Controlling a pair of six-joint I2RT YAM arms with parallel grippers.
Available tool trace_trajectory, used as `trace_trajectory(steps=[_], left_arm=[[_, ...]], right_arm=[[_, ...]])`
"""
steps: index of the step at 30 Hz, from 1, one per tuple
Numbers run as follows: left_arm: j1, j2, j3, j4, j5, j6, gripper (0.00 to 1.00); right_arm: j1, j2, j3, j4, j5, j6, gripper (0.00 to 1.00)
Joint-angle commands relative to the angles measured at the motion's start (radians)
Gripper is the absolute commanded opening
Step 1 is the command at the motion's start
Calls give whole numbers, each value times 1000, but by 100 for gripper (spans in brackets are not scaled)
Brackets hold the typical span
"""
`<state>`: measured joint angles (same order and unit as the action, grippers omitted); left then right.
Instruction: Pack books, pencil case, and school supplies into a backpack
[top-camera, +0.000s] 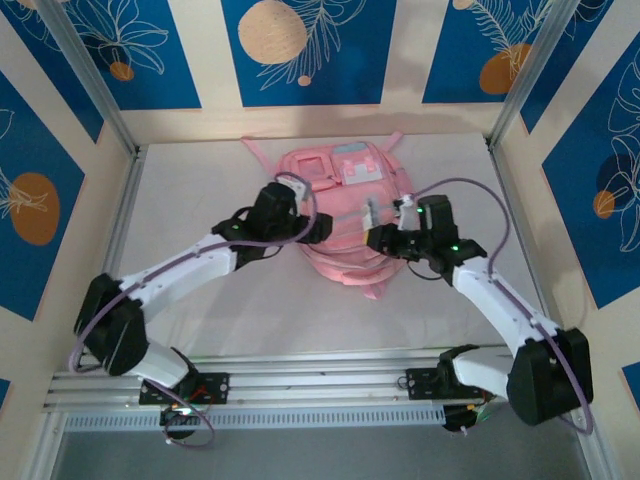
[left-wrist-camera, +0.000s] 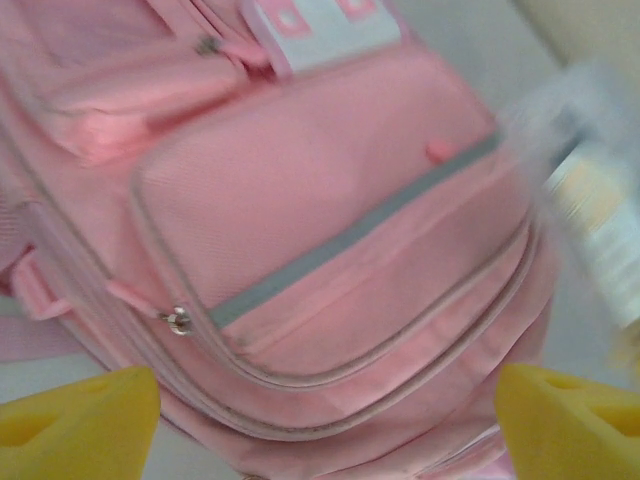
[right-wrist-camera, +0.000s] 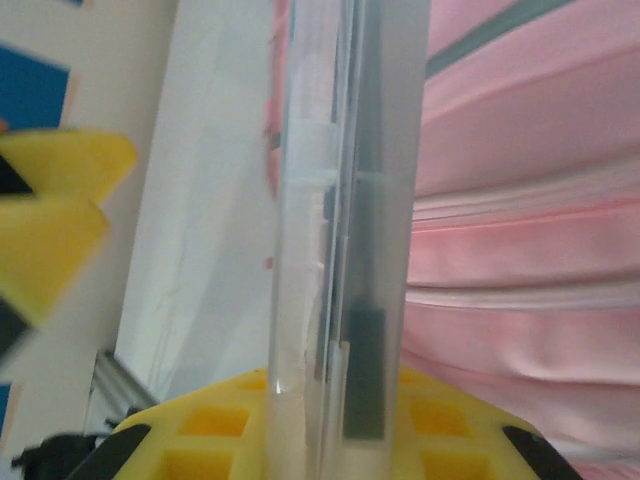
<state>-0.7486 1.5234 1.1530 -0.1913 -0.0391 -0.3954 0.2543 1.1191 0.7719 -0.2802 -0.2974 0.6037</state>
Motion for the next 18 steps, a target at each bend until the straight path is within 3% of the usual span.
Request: trace_trajectory(steps=[1,5,10,14,18], left_arm=[[-41,92,84,-38,-22,235,85],[-78,203,186,-91,-18,402,86],[-97,312,287,-154,-24,552,86],[-97,408,390,-249,-49,603,79],[-97,438,412,-246,-47,626,60]], right_arm=[[-97,-73,-20,-135,23,0,0],[-221,-128,-32,-177,-20,-13,0],[-303,-168,-47,-187,-70,-11,0],[-323,-187,-57,-183,-96,-4,0],[-323,-196,-72,-172,-111,1,0]])
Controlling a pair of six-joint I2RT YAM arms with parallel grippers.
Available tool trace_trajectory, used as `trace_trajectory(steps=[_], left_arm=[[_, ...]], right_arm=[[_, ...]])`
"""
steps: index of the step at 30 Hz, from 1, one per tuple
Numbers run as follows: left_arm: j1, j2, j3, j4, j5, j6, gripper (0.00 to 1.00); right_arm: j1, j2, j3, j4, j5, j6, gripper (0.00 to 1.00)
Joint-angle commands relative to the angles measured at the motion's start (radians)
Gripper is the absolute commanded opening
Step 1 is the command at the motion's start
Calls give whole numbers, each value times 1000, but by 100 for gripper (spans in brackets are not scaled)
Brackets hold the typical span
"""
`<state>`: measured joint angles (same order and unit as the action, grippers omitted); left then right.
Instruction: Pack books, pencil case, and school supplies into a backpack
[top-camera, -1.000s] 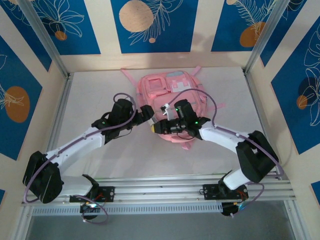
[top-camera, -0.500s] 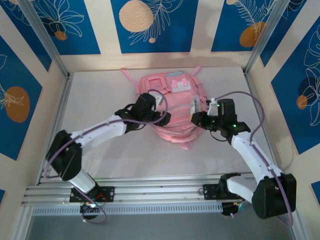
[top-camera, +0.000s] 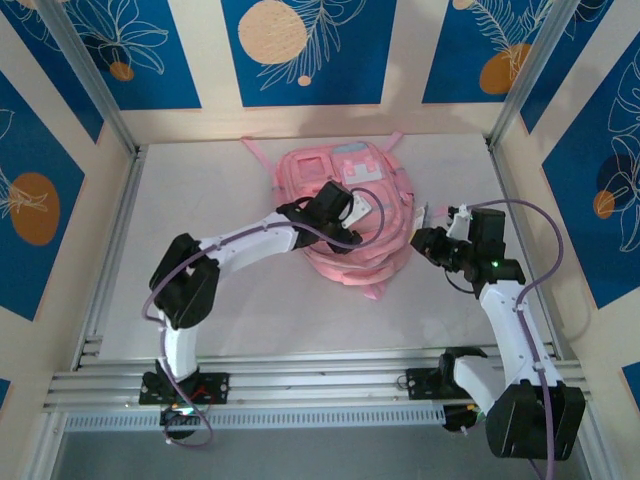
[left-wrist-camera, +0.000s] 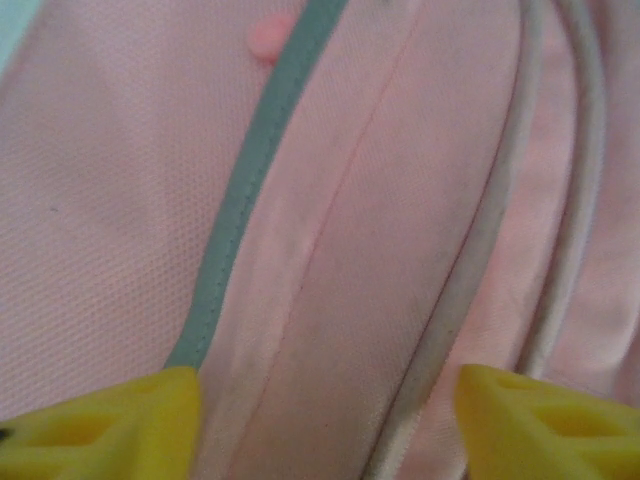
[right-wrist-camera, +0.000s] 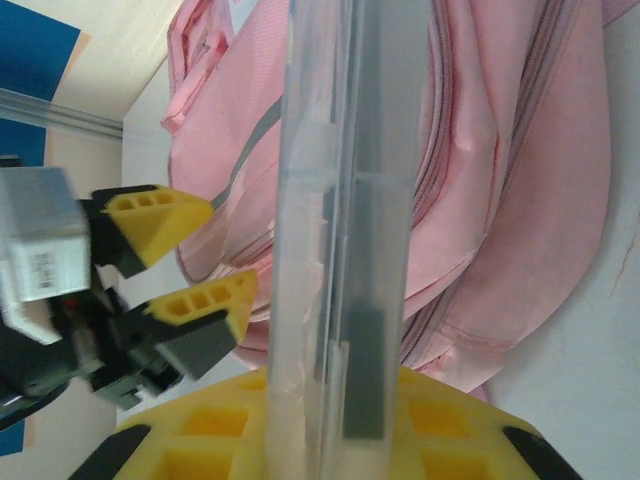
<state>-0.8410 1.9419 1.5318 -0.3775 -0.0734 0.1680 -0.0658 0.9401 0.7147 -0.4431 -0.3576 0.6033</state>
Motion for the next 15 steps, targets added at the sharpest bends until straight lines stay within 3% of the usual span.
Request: trace_trajectory(steps=[1,3,5,7,8,15], left_arm=[[-5,22,36,-54,-8,67,59],[-5,28,49,-58,0,69,52],[-5,31,62,-65,12,64,33],[-3,24,74,-74,34,55,7],[-3,22,81,-79,38,47,0],[13,1,191,-162,120,-39,0]], right_arm=[[-3,-17,-19,-7,-54,4,0],[-5,-17,-24,1,-59,7,0],[-5,-16,-30,11,-71,10,0],[-3,-14,-33,25,-94,18,0],[0,-11,-37,33,-105,22,0],[71,23,-35,78,-118,45,0]])
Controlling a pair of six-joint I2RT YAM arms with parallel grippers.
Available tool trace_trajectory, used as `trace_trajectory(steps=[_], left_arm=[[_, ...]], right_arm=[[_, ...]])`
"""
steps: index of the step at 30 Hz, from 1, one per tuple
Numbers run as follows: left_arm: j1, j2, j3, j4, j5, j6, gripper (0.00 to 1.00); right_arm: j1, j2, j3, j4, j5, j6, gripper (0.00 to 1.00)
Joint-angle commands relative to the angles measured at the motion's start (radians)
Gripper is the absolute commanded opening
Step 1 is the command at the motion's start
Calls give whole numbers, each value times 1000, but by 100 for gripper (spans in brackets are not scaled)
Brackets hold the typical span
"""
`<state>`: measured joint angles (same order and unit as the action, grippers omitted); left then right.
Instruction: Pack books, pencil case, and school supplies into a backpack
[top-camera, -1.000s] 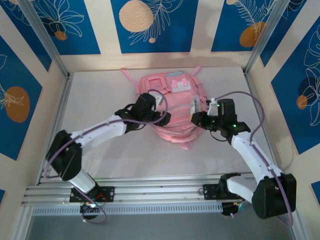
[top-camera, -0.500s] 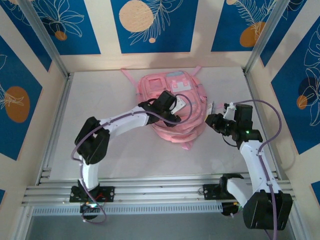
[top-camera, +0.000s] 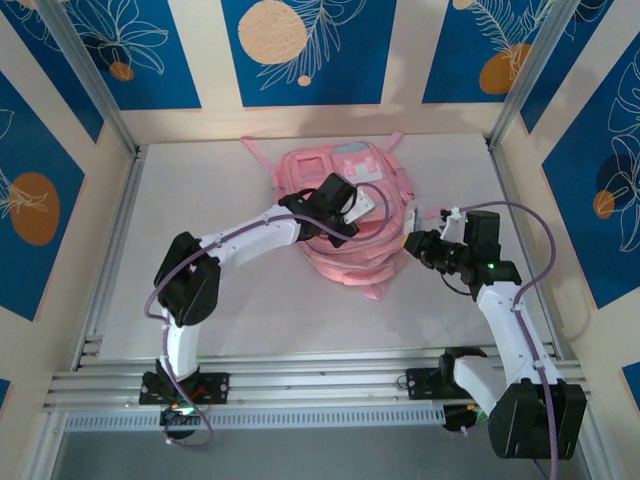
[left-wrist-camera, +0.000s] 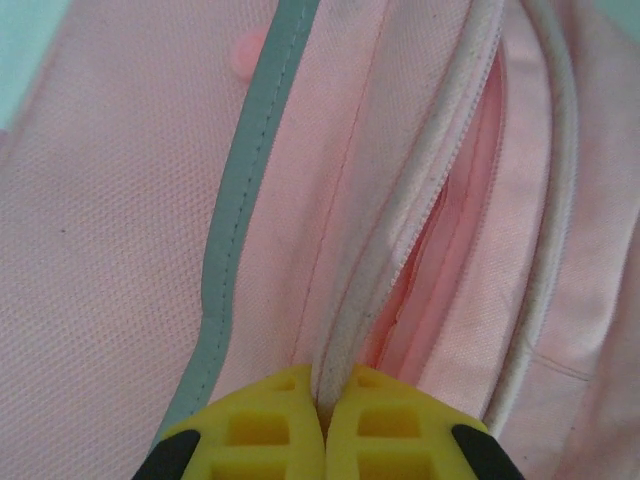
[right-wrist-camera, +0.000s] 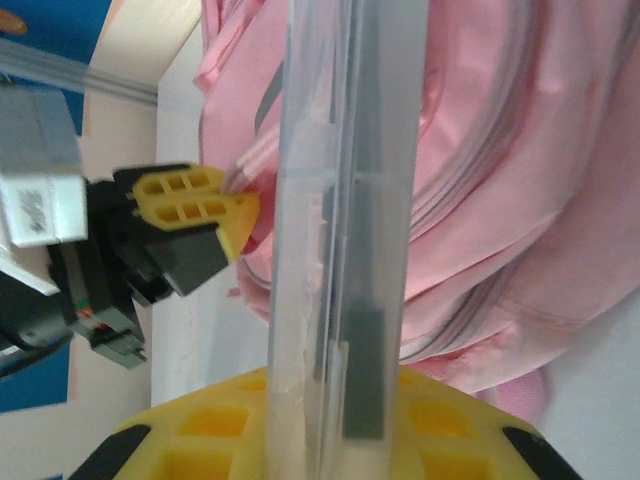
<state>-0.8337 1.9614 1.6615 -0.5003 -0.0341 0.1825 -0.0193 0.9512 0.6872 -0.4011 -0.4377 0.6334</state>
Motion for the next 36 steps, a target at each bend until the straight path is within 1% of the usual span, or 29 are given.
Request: trace_trajectory(steps=[1,6,8,10,14,16,20,24,32,36], left_arm=[[11,-21,70,-41,89,-66,0],[57,-32,85,-14,129,-150,0],[76,-34,97,-11,167,-199,0],[85,-45,101,2,202,-250,0],[88,-82,78,60,244,-308,0],[87,-100,53,104,240,-327,0],[87,-101,40,124,205,-328,0],[87,-80,37,128,192,-316,0],[91,-65,18,160,150,-312,0],[107,-75,24,191,159,-356,0]], right_arm=[[40,20,-8,48,-39,21,0],[126,78,-2,122,-54,65,0],[162,117,-1,171,-52,86,0],[191,170,12,221,-54,116,0],[226,282,67,298,-45,151,0],[229,335,113,294,-51,159,0],[241,380,141,305,-73,175,0],[256,328,104,269,-38,172,0],[230,137,59,36,63,117,0],[217,81,18,-13,51,123,0]])
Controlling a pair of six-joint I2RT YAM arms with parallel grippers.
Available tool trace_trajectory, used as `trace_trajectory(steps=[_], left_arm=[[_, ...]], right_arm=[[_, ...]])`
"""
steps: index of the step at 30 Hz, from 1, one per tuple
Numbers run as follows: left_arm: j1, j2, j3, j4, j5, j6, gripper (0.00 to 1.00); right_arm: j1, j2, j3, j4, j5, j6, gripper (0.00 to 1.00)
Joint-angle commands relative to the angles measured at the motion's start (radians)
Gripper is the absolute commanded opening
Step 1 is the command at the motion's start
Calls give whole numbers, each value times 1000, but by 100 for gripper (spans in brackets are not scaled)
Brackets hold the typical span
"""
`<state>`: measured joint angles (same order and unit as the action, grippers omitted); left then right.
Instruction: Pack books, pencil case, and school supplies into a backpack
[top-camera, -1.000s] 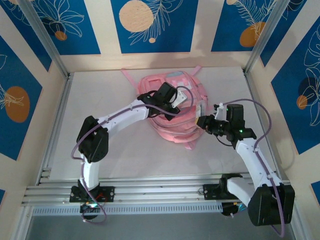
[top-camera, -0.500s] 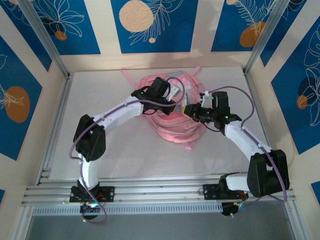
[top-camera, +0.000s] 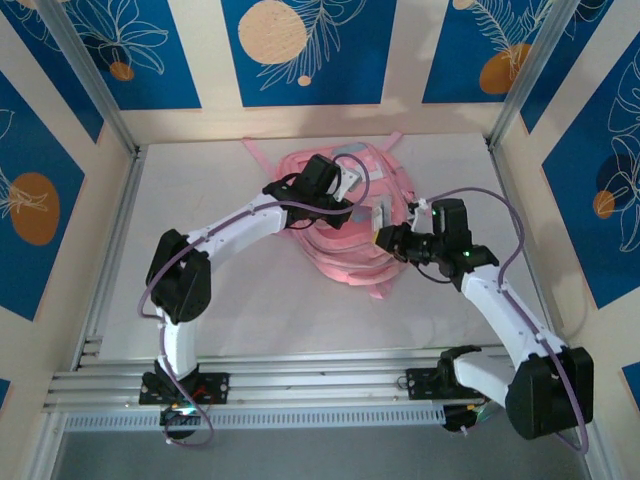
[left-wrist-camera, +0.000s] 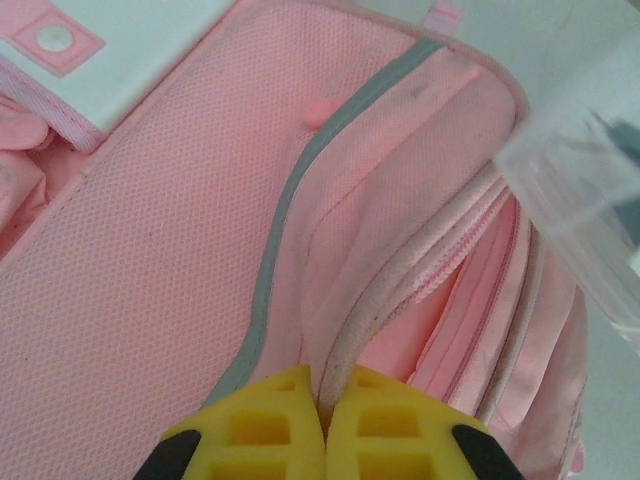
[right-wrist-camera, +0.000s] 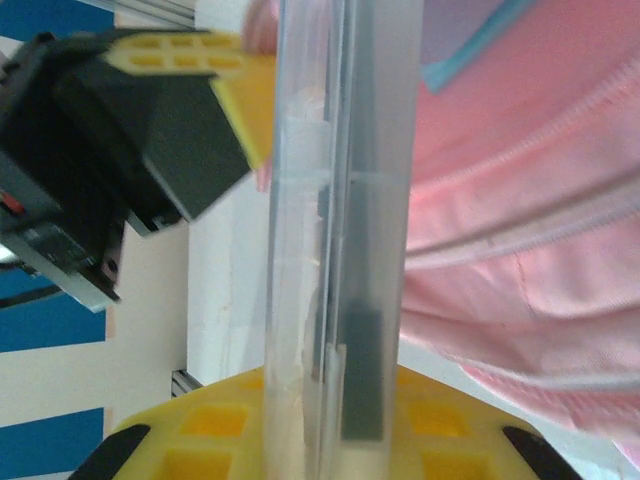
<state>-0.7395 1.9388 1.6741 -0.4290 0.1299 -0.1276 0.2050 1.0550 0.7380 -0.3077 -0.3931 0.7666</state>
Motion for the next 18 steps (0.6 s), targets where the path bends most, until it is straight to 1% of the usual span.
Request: trace_trajectory(steps=[1,3,8,14,18], left_arm=[[15,-52,19,121,-1,-54,0],[20,-52,34,121,13,-71,0],[26,-61,60,126,84,-118,0],[16,-113,7,142,134,-142,0],[1,-156,-37,174,155,-153,0]], right_arm=[[-7,-27,-43,-105,-4,-5,0],[-6,-27,-58,-88,-24,6,0],[9,2,-73,27,-75,39,0],[26,105,-14,162,-105,67,0],[44,221,39,256,-103,117,0]])
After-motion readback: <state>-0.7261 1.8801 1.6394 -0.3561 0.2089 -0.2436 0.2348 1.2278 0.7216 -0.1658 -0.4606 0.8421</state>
